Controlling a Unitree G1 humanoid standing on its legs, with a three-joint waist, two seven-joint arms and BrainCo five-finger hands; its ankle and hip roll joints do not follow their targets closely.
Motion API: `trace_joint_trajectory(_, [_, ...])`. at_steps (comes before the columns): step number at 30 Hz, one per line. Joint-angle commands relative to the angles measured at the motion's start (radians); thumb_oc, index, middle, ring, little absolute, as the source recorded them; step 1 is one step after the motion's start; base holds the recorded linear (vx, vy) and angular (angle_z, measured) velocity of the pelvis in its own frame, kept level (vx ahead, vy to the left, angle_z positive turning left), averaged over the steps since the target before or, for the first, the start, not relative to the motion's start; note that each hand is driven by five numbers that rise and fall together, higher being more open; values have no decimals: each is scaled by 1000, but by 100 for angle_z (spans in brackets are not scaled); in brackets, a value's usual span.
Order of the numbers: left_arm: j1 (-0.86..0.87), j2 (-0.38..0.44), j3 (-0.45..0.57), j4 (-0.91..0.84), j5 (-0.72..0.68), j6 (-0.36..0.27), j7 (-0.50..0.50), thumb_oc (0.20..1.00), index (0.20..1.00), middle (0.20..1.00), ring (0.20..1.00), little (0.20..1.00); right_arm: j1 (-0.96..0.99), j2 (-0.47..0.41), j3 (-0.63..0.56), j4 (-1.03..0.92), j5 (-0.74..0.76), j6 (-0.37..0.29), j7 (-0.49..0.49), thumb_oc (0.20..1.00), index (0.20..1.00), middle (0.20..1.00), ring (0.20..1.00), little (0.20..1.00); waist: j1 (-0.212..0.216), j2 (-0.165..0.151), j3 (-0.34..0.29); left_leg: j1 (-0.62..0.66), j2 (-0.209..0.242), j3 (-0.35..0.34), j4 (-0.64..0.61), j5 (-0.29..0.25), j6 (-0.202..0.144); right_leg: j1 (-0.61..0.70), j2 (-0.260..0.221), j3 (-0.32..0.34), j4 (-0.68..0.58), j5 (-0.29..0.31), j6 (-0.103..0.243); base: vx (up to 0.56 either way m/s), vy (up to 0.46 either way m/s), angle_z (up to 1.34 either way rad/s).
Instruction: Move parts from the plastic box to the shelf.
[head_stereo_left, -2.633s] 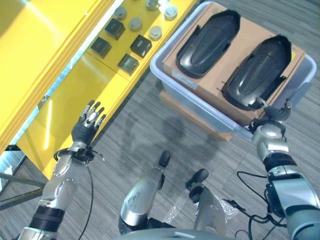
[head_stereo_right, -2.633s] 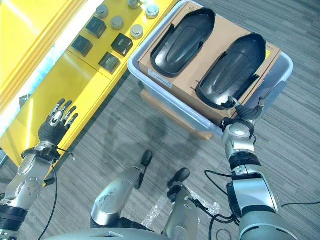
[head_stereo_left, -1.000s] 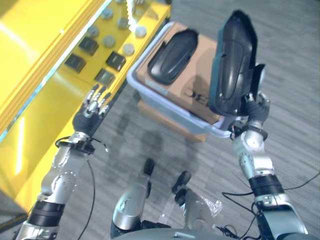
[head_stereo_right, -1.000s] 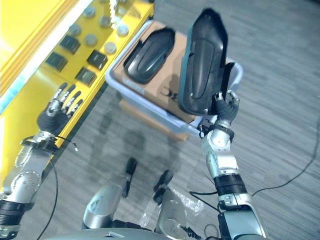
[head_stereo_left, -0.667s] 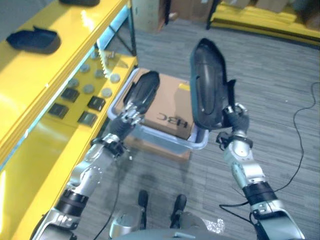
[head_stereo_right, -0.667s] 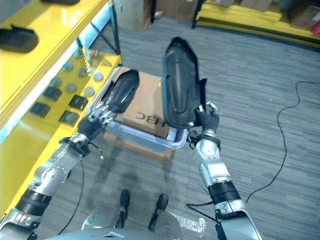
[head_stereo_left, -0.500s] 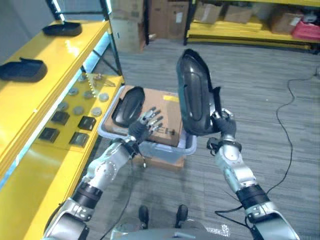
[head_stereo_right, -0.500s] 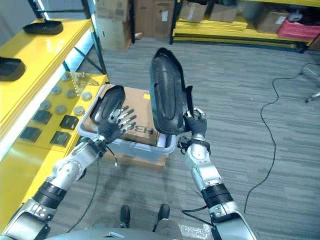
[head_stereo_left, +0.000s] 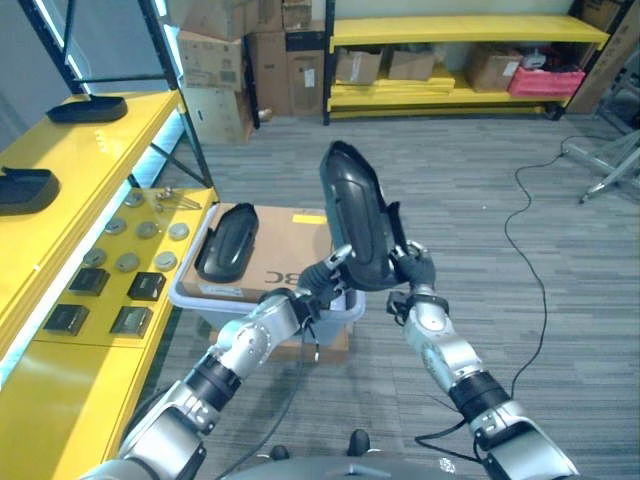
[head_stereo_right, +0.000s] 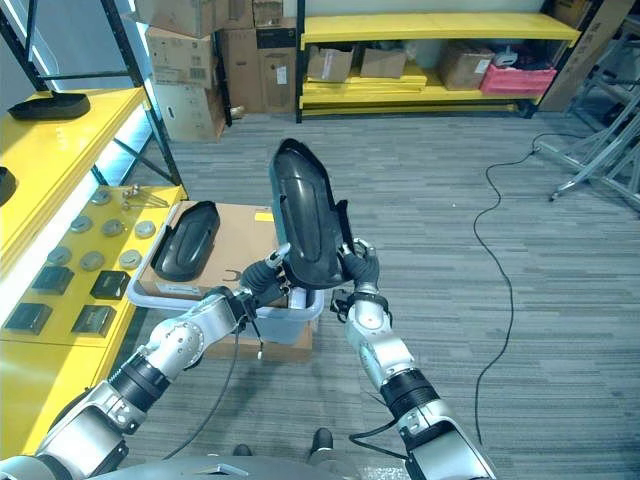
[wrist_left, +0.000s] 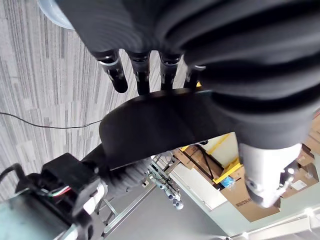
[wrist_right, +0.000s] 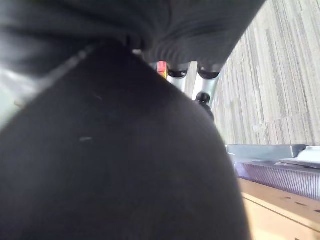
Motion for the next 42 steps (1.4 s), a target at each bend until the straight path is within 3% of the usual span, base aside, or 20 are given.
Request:
trace_joint_trajectory(1, [-101,-45,-54,68,35,-57,13,1000,1000,1000,1000,1000,-134,32,4,4,0,-52,35,200,200,200,200,200,28,-22,-46,-32,42,16,10,-24,-35,39,-59,-11,52,-112,107,30,-18,-1])
trace_joint_trajectory(9, [-109,-51,-59,104,179,-67,29,1000,1000,1000,1000,1000,-147,74,55,16,-21,-35,59,200,200,200,200,200,33,-21,-54,-28,39,8,14,-31,-34,43,-56,-13,55,-120,104,4,-2,0])
trace_joint_trajectory(14, [-106,-48,-55,117,183,-59,52,1000,1000,1000,1000,1000,-147,87,66,12,-23,-32,67,200,200,200,200,200,34,-19,-55,-28,38,3,16,-32,-34,45,-56,-13,58,-124,103,0,0,0])
trace_joint_trajectory(15, [-104,-50,-56,135,206,-76,35,598,598,598,598,598,-150,94,73,16,-26,-34,67,200,200,200,200,200,36,-19,-55,-27,37,0,18,-34,-34,45,-55,-13,60,-125,102,0,0,0])
trace_joint_trajectory(16, [-104,-50,-58,138,211,-86,30,485,485,485,485,485,-151,95,75,16,-26,-34,67,200,200,200,200,200,36,-19,-55,-27,37,-1,19,-34,-34,44,-55,-13,61,-125,102,0,0,0])
trace_joint_trajectory(17, [-104,-50,-59,138,215,-88,30,200,200,200,200,200,-152,96,77,17,-25,-34,66,200,200,200,200,200,36,-19,-55,-27,37,-2,19,-35,-34,45,-55,-12,62,-126,102,0,0,0])
trace_joint_trajectory(26, [-114,-41,-54,148,301,-89,53,200,200,200,200,200,-162,111,94,28,-25,-29,54,200,200,200,200,200,41,-17,-54,-23,36,-10,21,-36,-35,50,-53,-16,64,-130,99,0,0,0])
trace_joint_trajectory(38, [-133,-30,-70,115,355,-141,37,200,200,200,200,200,-167,126,108,30,3,-12,57,200,200,200,200,200,44,-14,-50,-14,36,-18,19,-37,-38,60,-51,-21,62,-132,96,0,0,0])
trace_joint_trajectory(39, [-133,-30,-70,115,355,-142,38,200,200,200,200,200,-167,126,108,30,5,-11,58,260,260,260,260,260,44,-14,-50,-14,36,-18,19,-37,-38,60,-51,-21,61,-132,96,0,0,0])
trace_joint_trajectory(40, [-136,-30,-72,112,351,-144,45,200,200,200,200,200,-169,126,108,36,13,-7,64,818,818,818,818,818,44,-14,-50,-14,35,-20,19,-37,-38,60,-51,-22,62,-133,96,0,0,0])
trace_joint_trajectory(41, [-138,-30,-71,113,348,-146,45,200,200,200,200,200,-171,126,108,37,14,-4,63,1000,1000,1000,1000,1000,44,-15,-50,-13,35,-20,19,-37,-37,60,-51,-22,63,-133,96,0,0,0])
trace_joint_trajectory(42, [-140,-31,-71,110,348,-155,47,200,200,200,200,200,-173,124,109,41,20,2,54,1000,1000,1000,1000,1000,44,-15,-50,-12,35,-21,19,-36,-37,62,-50,-23,62,-132,96,0,0,0])
